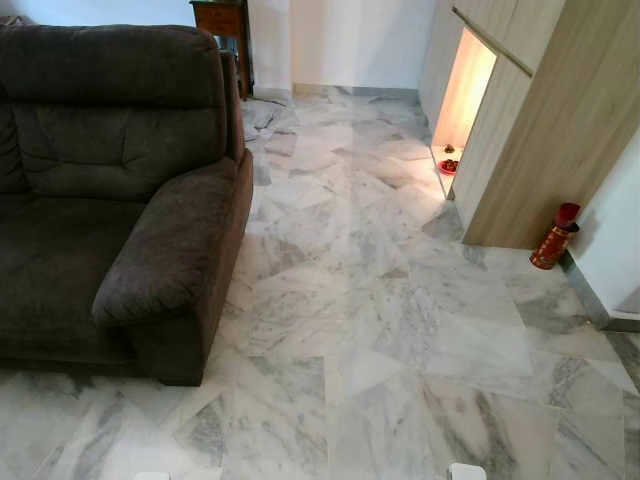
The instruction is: Move the pillow to the sofa from floor
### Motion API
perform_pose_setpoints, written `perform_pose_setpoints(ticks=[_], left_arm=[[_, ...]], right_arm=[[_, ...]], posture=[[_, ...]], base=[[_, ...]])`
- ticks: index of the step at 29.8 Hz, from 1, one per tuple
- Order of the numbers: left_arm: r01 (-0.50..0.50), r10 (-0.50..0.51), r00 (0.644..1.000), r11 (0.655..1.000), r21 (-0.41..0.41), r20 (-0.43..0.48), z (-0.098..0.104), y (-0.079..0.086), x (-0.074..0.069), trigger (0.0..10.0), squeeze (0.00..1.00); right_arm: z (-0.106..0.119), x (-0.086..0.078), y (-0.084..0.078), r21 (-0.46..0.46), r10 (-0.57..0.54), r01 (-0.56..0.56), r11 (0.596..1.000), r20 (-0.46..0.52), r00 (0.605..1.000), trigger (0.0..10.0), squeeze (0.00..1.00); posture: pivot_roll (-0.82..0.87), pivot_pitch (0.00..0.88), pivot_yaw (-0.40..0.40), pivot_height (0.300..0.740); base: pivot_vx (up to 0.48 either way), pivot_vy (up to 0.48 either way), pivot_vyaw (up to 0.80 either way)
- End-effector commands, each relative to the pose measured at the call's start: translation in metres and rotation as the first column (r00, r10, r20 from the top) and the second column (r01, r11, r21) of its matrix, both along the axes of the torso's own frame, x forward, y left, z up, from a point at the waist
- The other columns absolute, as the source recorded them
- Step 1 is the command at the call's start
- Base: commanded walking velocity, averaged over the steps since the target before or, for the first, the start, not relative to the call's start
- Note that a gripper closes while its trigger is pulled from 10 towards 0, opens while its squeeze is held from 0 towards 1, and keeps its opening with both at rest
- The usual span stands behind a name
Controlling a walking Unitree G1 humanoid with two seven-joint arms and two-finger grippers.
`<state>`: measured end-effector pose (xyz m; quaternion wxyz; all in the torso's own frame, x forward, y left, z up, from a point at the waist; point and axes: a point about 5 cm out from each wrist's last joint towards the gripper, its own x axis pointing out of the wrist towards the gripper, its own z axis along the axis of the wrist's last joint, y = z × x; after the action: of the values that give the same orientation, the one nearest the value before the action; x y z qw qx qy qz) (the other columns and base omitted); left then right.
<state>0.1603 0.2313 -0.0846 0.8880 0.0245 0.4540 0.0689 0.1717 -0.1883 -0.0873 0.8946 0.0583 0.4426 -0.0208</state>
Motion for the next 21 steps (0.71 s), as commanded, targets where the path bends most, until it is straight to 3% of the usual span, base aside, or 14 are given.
perform_pose_setpoints(ticks=[1,15,17,21], left_arm=[[0.052,-0.052,0.999,0.997,0.051,-0.01,0.002,-0.008,0.012,10.0,0.0],[0.052,-0.052,0.999,0.997,0.051,-0.01,0.002,-0.008,0.012,10.0,0.0],[0.148,-0.15,0.988,0.986,0.08,0.019,0.007,-0.009,0.02,10.0,0.0],[0.154,-0.157,0.987,0.984,0.085,0.028,0.008,-0.009,0.021,10.0,0.0]], right_arm=[[0.0,0.004,0.007,-0.029,0.133,-0.135,0.99,-0.056,0.99,10.0,0.0],[0.0,0.004,0.007,-0.029,0.133,-0.135,0.99,-0.056,0.99,10.0,0.0],[0.005,0.013,0.002,0.014,-0.047,0.047,0.999,0.003,0.999,10.0,0.0],[0.005,0.014,0.003,0.034,-0.076,0.076,0.997,0.005,0.997,10.0,0.0]], posture=[[0.02,0.085,0.042,0.74],[0.02,0.085,0.042,0.74],[0.03,0.084,0.052,0.74],[0.03,0.077,0.053,0.74]], base=[[0.0,0.0,0.0],[0.0,0.0,0.0],[0.0,0.0,0.0],[0.0,0.0,0.0]])
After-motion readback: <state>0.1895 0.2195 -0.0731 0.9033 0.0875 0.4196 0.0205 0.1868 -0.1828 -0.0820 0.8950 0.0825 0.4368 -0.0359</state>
